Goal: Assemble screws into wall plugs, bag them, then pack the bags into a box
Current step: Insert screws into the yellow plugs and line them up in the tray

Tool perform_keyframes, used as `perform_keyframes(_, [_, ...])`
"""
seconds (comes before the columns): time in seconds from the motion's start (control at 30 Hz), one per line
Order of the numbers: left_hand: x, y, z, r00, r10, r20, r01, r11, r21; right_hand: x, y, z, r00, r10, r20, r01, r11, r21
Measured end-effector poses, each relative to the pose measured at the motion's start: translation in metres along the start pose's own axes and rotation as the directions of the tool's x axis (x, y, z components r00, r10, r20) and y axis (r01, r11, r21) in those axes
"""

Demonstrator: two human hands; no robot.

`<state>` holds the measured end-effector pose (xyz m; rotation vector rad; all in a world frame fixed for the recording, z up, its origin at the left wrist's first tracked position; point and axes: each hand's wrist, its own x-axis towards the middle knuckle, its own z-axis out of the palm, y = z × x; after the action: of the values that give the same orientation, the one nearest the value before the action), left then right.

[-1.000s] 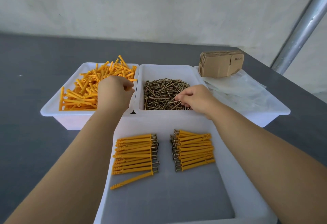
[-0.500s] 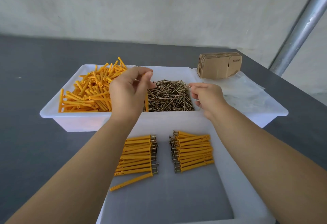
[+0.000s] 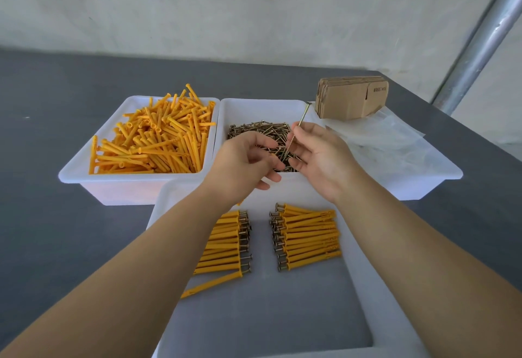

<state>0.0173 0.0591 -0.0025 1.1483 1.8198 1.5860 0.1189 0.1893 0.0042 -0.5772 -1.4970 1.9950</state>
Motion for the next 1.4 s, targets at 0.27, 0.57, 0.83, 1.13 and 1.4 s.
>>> perform_keyframes(0.27, [0.0, 0.0, 0.004, 0.995, -0.017, 0.095, 0.021, 0.999, -0.037, -0.007, 0.005, -0.007, 0.965, -0.246, -0.09, 0.223, 0.952, -0.211])
perform_keyframes(0.57, [0.0, 0.002, -0.001, 0.999, 0.016, 0.045, -0.01, 0.991, -0.133, -0.017, 0.007, 0.003, 0.903, -0.414, 0.112, 0.419, 0.795, -0.44])
perform_keyframes(0.83, [0.002, 0.01, -0.02, 0.998, 0.004, 0.056, -0.007, 0.999, 0.039, -0.022, 0.002, 0.007, 0.804, -0.462, 0.375, 0.565, 0.395, -0.724])
perform_keyframes(1.13, [0.006, 0.006, -0.039, 0.988, 0.025, -0.153, 0.037, 0.92, 0.389, -0.036, 0.007, 0.024, 0.773, -0.247, 0.584, 0.616, 0.076, -0.784])
perform_keyframes(1.4, [0.017, -0.015, -0.06, 0.893, 0.166, -0.418, 0.109, 0.821, 0.56, -0.042, 0.033, 0.046, 0.759, 0.072, 0.647, 0.651, -0.099, -0.753])
